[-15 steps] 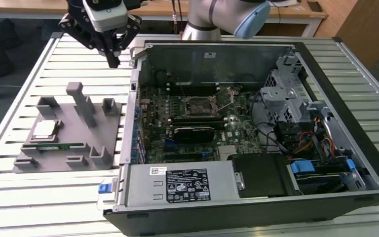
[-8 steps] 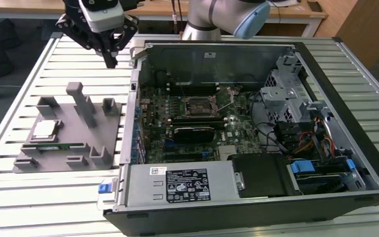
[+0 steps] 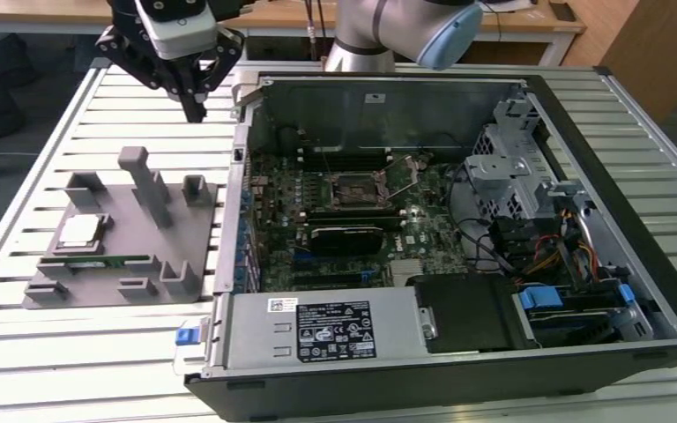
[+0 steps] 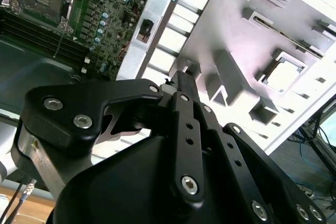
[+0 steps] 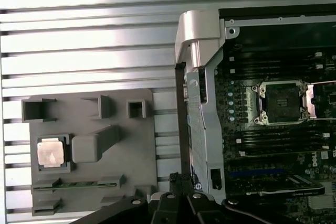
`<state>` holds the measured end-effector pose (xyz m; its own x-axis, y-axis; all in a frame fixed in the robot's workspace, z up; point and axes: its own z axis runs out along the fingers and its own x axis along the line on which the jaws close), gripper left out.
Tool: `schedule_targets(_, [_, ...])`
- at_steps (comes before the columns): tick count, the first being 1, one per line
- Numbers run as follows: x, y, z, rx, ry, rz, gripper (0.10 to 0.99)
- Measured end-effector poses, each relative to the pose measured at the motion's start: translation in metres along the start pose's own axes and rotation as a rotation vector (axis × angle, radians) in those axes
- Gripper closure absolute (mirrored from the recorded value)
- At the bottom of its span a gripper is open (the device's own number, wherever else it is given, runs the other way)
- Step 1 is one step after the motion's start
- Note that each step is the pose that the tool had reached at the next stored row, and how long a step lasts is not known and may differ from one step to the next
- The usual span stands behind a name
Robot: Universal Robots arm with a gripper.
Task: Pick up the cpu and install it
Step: 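Reach for the cpu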
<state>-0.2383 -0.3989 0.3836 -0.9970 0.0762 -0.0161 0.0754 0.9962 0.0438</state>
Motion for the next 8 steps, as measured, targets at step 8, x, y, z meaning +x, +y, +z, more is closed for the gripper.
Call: schedule_targets(8, [0.0038,-0.0003,0.0009,0.0,0.0026,0.0,0.98])
